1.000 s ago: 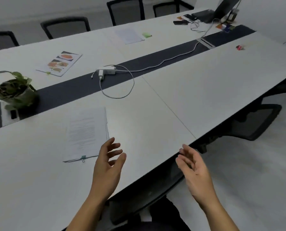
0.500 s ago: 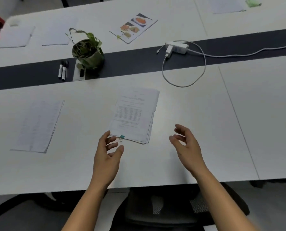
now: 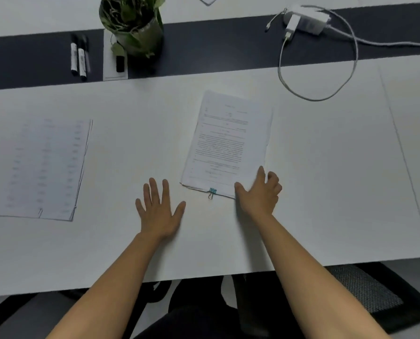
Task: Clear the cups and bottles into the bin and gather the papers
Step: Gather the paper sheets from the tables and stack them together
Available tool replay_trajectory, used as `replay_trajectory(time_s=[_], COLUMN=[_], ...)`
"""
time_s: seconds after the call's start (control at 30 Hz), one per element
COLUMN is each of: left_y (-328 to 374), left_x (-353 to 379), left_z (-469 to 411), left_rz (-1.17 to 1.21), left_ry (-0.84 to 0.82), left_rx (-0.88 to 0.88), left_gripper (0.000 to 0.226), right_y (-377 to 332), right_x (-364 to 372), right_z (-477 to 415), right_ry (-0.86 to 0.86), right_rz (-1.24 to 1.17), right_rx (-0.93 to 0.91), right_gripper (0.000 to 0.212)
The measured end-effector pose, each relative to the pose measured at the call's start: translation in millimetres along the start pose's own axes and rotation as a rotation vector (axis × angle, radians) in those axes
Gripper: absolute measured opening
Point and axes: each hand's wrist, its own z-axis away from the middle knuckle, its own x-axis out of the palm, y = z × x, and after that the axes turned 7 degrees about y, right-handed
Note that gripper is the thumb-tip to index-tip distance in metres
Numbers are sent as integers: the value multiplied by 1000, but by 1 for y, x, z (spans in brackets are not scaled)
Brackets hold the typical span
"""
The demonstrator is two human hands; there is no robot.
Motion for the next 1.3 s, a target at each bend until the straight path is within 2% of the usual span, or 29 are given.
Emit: replay_trajectory(time_s=[0.1,0.2,0.3,0.43,0.53,0.63,0.7,0.8,0.93,1.1,1.17,1.3], left_y=[-8,-8,-4,17,25,24,20,9,-29,-126,-171,-226], left_x=[8,10,7,-8,-9,-2,-4,-20,-50,-81,-87,-77], left_z=[0,0,-1,-12,-17,-17,-17,-11,4,-2,-15,-35], left_rz=[-15,4,72,358,349,275,311,415,479,302,208,120], left_ry=[14,17,19,94,67,92,107,83,192,372,343,146], left_rx=[43,29,-7,-195,-235,-223,-218,-196,-249,-284,-366,-557], left_gripper=[81,81,77,72,80,80,74,63,61,79,90,99], right_y=[-15,-28,-33,-36,-37,-37,-41,-46,-63,-80,-81,-81], right_x=[19,21,16,13,15,15,11,11,19,44,53,64], right_z=[6,6,5,11,20,34,44,52,55,62,66,72], right_ry=[80,39,-36,-131,-171,-255,-360,-349,-297,-332,-338,-331], right_rz=[-44,-193,-273,-202,-159,-376,-558,-550,-449,-392,-389,-378], right_rx=[48,254,388,324,261,142,158,136,89,22,17,33], right_gripper=[90,92,81,74,76,65,56,43,38,35,35,36])
